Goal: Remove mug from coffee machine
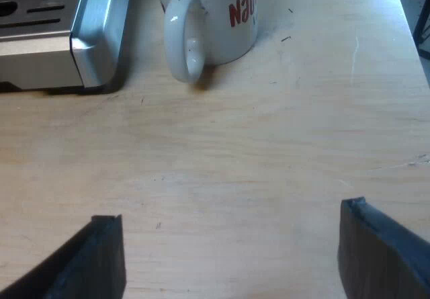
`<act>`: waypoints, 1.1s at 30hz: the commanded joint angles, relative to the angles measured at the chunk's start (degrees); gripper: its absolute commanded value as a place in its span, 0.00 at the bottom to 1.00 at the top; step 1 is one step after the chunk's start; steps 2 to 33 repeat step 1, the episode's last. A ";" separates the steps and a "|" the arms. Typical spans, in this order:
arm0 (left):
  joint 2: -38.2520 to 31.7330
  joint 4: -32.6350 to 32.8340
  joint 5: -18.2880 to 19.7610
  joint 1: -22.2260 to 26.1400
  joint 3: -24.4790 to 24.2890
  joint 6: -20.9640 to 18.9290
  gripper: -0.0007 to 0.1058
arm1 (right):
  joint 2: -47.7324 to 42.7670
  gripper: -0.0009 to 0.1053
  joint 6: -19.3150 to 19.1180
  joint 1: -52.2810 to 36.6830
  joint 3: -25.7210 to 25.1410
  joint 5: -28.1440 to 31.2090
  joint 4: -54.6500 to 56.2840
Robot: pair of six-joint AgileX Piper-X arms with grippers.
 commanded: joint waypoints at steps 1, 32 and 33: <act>-2.25 -1.00 -0.57 0.17 -0.18 -0.53 0.82 | -2.70 0.64 -0.13 -0.33 -0.39 -0.41 -0.40; -2.25 -1.00 -0.57 0.17 -0.18 -0.53 0.82 | -2.70 0.64 -0.13 -0.33 -0.39 -0.41 -0.40; -2.25 -1.00 -0.57 0.17 -0.18 -0.53 0.82 | -2.70 0.64 -0.13 -0.33 -0.39 -0.41 -0.40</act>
